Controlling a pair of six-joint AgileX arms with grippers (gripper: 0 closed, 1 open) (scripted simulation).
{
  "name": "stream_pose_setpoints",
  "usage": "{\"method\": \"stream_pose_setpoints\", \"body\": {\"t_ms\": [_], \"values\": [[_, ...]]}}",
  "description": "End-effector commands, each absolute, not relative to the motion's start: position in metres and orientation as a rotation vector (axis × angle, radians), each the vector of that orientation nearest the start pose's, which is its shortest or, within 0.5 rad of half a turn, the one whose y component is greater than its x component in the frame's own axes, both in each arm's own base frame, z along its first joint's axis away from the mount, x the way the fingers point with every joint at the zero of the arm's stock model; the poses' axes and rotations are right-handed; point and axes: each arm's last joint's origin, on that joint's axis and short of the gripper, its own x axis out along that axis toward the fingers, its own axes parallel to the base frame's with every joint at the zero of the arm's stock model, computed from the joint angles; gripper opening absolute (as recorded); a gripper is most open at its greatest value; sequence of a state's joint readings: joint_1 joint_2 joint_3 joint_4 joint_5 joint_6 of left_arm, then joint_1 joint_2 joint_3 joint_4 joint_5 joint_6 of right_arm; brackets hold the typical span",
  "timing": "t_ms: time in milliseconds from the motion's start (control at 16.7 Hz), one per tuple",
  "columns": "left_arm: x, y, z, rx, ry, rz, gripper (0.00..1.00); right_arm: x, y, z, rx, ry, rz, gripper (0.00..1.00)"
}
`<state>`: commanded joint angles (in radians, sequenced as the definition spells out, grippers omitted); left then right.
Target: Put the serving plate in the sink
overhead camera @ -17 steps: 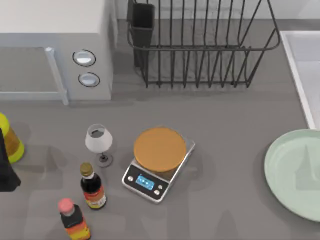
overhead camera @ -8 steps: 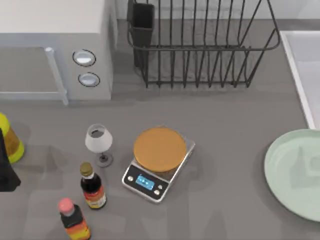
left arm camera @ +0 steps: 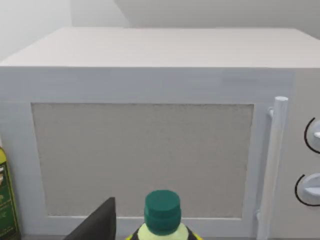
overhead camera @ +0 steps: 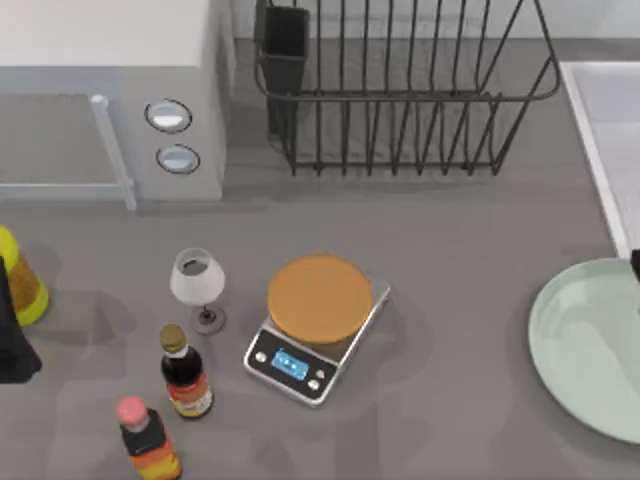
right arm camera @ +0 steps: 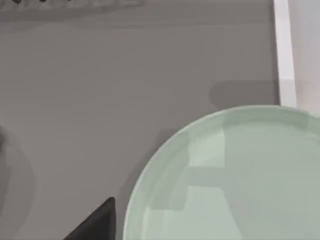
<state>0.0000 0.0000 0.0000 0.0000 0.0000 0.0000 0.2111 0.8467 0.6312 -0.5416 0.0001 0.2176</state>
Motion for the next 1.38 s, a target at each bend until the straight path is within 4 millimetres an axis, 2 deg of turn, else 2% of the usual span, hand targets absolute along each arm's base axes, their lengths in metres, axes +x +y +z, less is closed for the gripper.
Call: {"method": "stream_pose_setpoints", "body": {"t_ms": [240,420,600,780,1140,1260,1380], "values": [[0.106,-0.001,0.16,0.0,0.0,0.0,1.0,0.224,0.07,0.235,0.107,1.129,0.096,1.0],[0.106,-0.001,0.16,0.0,0.0,0.0,1.0,0.257,0.097,0.221,0.069,1.351,0.056,1.0],[0.106,-0.001,0.16,0.0,0.0,0.0,1.0,0.279,0.119,0.204,0.03,1.501,0.016,1.0],[0.106,-0.001,0.16,0.0,0.0,0.0,1.0,0.287,0.129,0.196,0.009,1.566,-0.006,1.0],[0.106,-0.001,0.16,0.0,0.0,0.0,1.0,0.288,0.128,0.195,0.012,1.57,-0.01,1.0],[0.106,-0.001,0.16,0.0,0.0,0.0,1.0,0.289,0.129,0.183,0.009,1.576,-0.012,1.0],[0.106,-0.001,0.16,0.0,0.0,0.0,1.0,0.291,0.13,0.163,0.009,1.575,-0.011,1.0]]}}
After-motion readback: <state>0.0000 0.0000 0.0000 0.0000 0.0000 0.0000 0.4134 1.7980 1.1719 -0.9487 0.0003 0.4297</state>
